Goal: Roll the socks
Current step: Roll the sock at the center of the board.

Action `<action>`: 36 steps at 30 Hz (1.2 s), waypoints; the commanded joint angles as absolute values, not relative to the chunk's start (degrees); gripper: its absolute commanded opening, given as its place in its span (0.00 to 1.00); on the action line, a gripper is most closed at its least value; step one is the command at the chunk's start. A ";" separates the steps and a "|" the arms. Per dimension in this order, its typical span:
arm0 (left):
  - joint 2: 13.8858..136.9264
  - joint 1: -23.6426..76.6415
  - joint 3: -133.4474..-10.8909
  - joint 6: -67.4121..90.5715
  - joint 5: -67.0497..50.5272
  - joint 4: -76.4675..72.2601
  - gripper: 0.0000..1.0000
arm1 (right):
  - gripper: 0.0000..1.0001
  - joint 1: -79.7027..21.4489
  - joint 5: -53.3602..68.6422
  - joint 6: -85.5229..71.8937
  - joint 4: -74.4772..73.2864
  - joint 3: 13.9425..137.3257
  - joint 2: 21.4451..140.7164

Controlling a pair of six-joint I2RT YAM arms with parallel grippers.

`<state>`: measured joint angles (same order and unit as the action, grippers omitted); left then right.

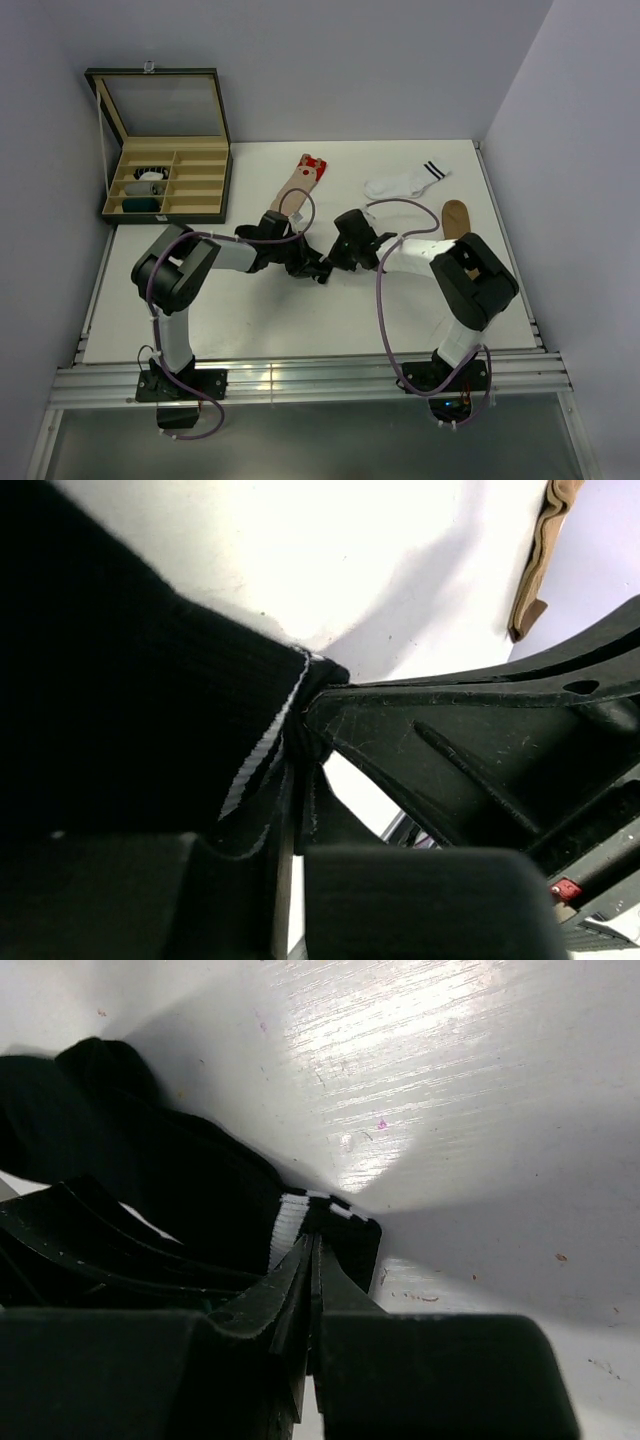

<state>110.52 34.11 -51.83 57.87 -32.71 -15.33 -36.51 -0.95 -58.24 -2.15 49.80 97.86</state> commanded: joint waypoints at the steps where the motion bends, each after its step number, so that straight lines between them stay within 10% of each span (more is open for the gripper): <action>1: 109.34 34.19 -51.59 56.16 -30.95 -12.84 0.11 | 0.07 -36.83 -1.93 -58.27 -4.13 51.06 100.55; 10: 102.05 34.54 -50.98 52.65 -23.48 -5.90 0.36 | 0.06 -36.83 -1.67 -58.27 -6.94 52.29 101.51; 36: 100.46 47.90 -59.23 37.97 2.28 6.24 0.40 | 0.06 -36.83 -0.35 -58.01 -7.12 53.61 102.57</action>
